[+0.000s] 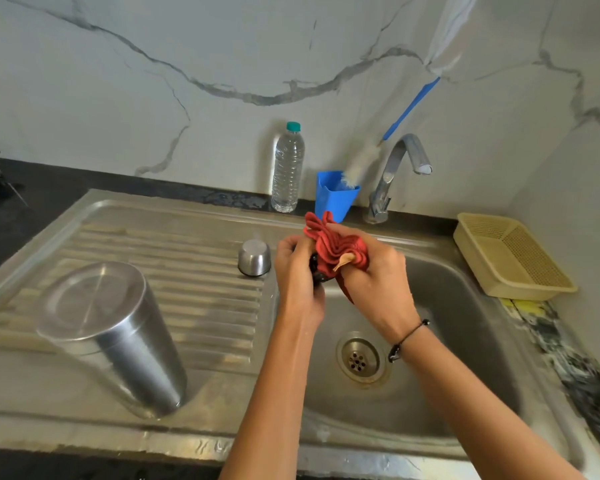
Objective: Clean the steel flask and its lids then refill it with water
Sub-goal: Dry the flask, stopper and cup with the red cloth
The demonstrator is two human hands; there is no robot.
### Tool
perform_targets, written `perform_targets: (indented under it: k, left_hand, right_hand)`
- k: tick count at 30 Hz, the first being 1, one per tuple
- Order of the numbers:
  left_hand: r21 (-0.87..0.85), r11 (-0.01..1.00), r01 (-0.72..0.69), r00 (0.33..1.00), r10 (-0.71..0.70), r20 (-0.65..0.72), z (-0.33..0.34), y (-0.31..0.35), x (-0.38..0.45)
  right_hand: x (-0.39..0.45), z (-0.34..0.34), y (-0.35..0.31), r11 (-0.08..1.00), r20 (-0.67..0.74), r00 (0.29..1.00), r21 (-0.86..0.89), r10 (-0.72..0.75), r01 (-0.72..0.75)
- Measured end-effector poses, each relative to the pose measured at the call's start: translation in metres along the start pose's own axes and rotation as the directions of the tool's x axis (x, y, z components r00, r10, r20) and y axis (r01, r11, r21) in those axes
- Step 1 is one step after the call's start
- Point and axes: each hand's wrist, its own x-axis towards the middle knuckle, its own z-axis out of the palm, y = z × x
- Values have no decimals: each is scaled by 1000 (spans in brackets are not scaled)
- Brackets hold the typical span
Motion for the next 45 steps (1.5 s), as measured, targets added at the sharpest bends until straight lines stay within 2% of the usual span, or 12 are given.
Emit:
perform_targets:
  k: [6, 10, 13, 16, 19, 22, 25, 28, 31, 37, 40, 45]
  left_hand:
    - [-83, 994, 66, 989, -54, 137, -5, -6, -3]
    - [-5, 998, 70, 989, -68, 135, -2, -6, -2]
    - [-38, 998, 46, 996, -43, 84, -5, -5, 1]
    - [-146, 989, 25, 999, -21, 34, -8, -4, 5]
    - [-190, 979, 66, 997, -55, 58, -2, -4, 3]
    - [-245, 944, 222, 971, -190, 146, 5, -2, -4]
    - [-243, 952, 189, 977, -157, 146, 8, -1, -6]
    - [-187, 979, 76, 993, -58, 102, 7, -3, -4]
    - [-122, 993, -3, 989, 21, 147, 10, -8, -8]
    - [-192, 981, 24, 994, -3, 109, 22, -11, -11]
    - [-156, 988, 23, 996, -8, 94, 15, -10, -7]
    - [-157, 988, -13, 974, 48, 219, 12, -8, -3]
  right_hand:
    - [6, -11, 9, 969, 70, 976, 125, 206, -214]
    - [10, -15, 16, 928, 27, 953, 221, 301, -300]
    - [7, -16, 11, 949, -129, 962, 240, 241, -206]
    - [2, -22, 1, 995, -292, 956, 98, -3, 33]
    - [-1, -15, -9, 977, -214, 953, -50, -213, 207]
    - [-9, 2, -5, 913, -50, 943, -269, -330, 306]
    - [-7, 3, -1, 915, -35, 947, -269, -321, 300]
    - [1, -8, 1, 990, -49, 994, -111, -95, 89]
    - [4, -18, 10, 997, -26, 1000, -73, 6, -8]
    - [10, -40, 4, 980, -128, 983, 168, 128, -106]
    - [16, -49, -4, 974, -239, 968, 223, 83, -29]
    - [4, -33, -7, 987, -193, 968, -45, -163, 157]
